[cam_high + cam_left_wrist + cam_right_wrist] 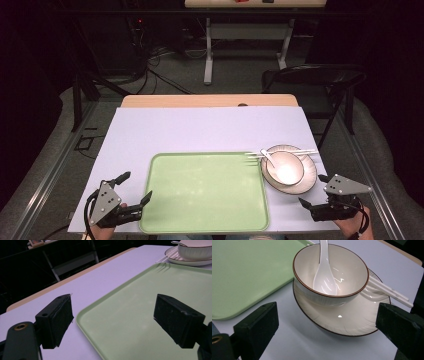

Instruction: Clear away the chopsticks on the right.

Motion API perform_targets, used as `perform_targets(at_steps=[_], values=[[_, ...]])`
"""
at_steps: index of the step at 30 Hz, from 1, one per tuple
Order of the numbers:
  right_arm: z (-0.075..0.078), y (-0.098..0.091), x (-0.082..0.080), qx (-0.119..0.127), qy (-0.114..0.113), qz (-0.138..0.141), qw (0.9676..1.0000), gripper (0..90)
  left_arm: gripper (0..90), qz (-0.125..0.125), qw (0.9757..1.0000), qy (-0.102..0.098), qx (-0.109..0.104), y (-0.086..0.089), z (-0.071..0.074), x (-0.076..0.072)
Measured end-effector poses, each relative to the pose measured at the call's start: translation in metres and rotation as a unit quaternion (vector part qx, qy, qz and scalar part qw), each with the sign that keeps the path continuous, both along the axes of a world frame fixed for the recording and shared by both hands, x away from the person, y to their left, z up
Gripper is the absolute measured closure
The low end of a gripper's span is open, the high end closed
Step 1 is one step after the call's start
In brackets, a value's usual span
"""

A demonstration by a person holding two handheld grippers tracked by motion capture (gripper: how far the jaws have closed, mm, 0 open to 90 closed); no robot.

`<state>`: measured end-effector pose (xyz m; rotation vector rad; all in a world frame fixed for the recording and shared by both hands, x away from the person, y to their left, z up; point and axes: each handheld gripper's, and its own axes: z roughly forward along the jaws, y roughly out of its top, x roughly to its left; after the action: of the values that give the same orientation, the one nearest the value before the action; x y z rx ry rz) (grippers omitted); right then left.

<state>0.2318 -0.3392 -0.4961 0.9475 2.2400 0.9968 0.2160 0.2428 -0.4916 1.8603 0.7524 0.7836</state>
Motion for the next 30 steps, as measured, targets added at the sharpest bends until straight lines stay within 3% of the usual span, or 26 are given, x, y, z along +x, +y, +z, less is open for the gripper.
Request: perform_targets(at_steps=[5, 14, 18, 30], values=[[0.002, -0.001, 0.002, -0.011, -0.002, -0.001, 0.9999, 3.4, 15.7, 0.000, 1.0000, 0.001, 0.002, 0.000, 0.000, 0.001], [0.014, -0.006, 0.016, -0.027, 0.030, 0.003, 0.9992, 0.0, 15.7, -0.001, 1.0000, 0.003, 0.002, -0.002, -0.001, 0.003], [0.023, -0.005, 0.028, -0.038, 0.043, 0.013, 0.9983, 0.0, 15.7, -0.003, 1.0000, 0.003, 0.003, -0.002, -0.001, 0.003], [0.057, -0.004, 0.075, -0.069, 0.046, 0.026, 0.9963, 0.0, 15.7, -0.001, 1.0000, 0.003, 0.002, -0.002, -0.001, 0.003]])
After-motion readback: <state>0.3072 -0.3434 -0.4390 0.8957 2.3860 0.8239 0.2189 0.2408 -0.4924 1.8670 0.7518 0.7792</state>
